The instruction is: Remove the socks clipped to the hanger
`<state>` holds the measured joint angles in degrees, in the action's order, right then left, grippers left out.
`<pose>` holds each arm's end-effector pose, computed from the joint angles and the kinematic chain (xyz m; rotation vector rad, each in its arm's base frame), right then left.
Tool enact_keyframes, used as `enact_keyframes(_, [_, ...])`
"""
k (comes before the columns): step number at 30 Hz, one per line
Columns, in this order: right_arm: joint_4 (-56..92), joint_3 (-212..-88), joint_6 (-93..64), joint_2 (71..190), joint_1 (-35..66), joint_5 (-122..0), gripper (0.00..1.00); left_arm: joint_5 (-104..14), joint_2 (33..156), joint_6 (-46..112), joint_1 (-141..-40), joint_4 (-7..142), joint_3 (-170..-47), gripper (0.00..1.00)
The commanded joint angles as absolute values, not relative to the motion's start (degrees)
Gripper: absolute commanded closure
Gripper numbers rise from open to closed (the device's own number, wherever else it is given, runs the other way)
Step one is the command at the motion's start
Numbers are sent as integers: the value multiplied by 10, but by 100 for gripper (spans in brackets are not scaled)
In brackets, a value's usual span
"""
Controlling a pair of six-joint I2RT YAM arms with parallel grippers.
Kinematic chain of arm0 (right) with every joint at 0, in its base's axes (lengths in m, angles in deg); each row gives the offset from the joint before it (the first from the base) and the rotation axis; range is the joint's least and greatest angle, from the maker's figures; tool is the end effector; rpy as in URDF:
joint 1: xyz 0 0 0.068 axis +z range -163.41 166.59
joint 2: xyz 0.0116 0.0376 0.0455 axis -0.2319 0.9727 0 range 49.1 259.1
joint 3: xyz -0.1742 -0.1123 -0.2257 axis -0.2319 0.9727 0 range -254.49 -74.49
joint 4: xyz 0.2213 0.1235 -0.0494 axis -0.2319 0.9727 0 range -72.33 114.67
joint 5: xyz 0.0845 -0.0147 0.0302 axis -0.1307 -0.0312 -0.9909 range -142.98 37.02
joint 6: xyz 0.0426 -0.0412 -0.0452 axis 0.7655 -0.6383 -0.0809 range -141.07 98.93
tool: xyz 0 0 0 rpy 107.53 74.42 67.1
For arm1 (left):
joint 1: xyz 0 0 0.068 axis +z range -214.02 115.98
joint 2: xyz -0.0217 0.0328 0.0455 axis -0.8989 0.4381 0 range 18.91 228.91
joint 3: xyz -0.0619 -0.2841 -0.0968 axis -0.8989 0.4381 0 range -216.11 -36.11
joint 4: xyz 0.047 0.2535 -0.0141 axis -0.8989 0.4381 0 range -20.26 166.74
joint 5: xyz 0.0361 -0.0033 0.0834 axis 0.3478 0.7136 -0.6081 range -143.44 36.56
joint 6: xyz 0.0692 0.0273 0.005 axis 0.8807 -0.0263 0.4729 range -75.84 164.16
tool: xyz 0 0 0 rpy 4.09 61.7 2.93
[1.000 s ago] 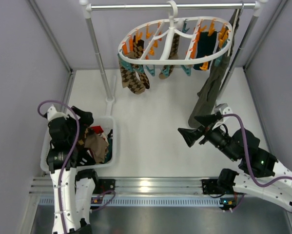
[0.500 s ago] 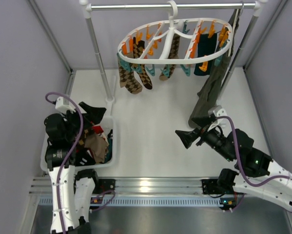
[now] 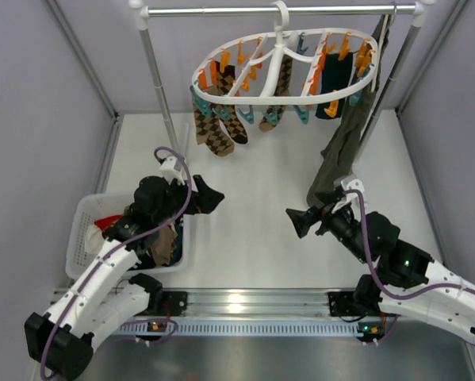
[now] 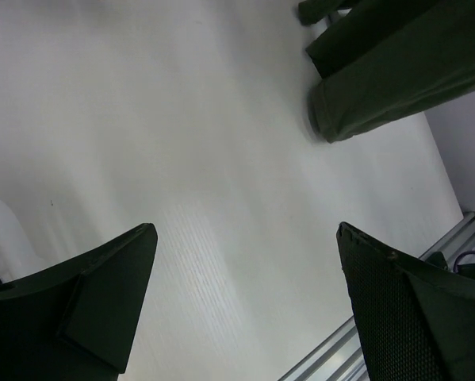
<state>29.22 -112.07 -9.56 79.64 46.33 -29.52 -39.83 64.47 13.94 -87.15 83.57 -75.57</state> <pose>0.0851 0.0964 0.3440 -0.3848 1.6340 0.6092 0.1636 -0.0859 0.3147 0.0433 2.0025 -0.8412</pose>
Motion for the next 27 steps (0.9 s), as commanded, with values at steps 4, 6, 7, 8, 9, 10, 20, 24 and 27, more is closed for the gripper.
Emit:
enact_keyframes(4, [265,-1110,-104,763,458,-251,0,-445,694,148,-901,716,-747,1])
enact_keyframes(6, [267,-1109,-105,760,458,-249,1,-442,695,152,-905,704,-744,1])
enact_keyframes(7, [268,-1109,-105,760,458,-246,1,-440,694,158,-906,703,-743,1])
enact_keyframes(8, [269,-1108,-104,760,458,-245,1,-438,694,161,-906,704,-743,1])
enact_keyframes(9, [270,-1108,-105,761,458,-243,1,-438,692,164,-906,703,-744,2])
enact_keyframes(10, [268,-1107,-106,760,458,-243,0,-433,692,170,-907,704,-745,2])
enact_keyframes(20, [265,-1104,-109,759,458,-236,0,-426,730,240,-907,658,-771,2])
enact_keyframes(24, [264,-1103,-110,758,458,-236,0,-422,772,247,-907,636,-779,2])
enact_keyframes(27, [264,-1103,-110,759,458,-235,0,-414,803,250,-906,604,-778,1])
